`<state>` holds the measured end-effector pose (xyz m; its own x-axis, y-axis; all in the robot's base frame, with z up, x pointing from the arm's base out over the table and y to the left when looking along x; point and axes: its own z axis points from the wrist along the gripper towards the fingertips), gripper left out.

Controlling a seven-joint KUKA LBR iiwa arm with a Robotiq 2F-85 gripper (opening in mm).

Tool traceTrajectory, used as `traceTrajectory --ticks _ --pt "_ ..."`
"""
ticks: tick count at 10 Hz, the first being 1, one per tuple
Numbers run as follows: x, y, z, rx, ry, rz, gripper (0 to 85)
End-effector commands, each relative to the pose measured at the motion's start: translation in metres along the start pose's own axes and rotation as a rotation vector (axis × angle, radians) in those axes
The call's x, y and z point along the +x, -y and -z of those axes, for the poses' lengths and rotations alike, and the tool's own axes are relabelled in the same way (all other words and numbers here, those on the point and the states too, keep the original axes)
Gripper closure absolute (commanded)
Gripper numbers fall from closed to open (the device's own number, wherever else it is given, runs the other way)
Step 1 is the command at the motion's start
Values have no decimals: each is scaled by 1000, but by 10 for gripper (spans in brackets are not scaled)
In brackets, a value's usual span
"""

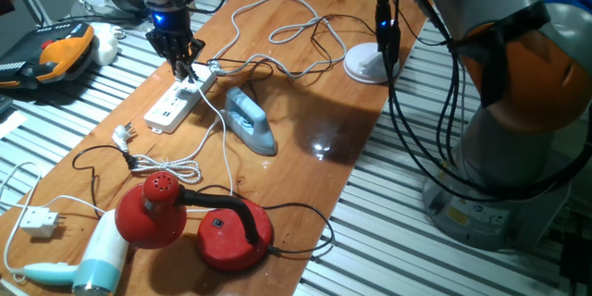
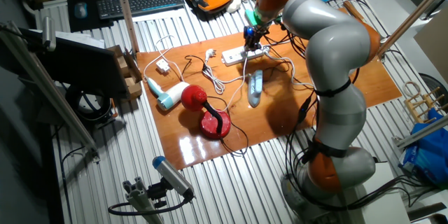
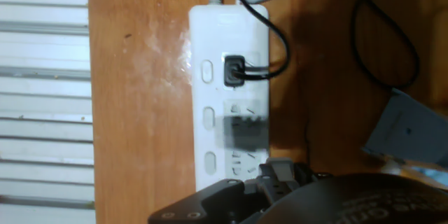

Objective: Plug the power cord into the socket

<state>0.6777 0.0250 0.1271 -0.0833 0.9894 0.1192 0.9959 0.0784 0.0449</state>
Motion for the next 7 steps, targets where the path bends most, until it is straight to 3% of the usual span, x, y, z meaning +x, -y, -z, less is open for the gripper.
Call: traceTrajectory --ticks 1,7 --pt "-2 -2 -2 0 -1 0 850" --pt "-10 -9 -12 23 -20 -17 850"
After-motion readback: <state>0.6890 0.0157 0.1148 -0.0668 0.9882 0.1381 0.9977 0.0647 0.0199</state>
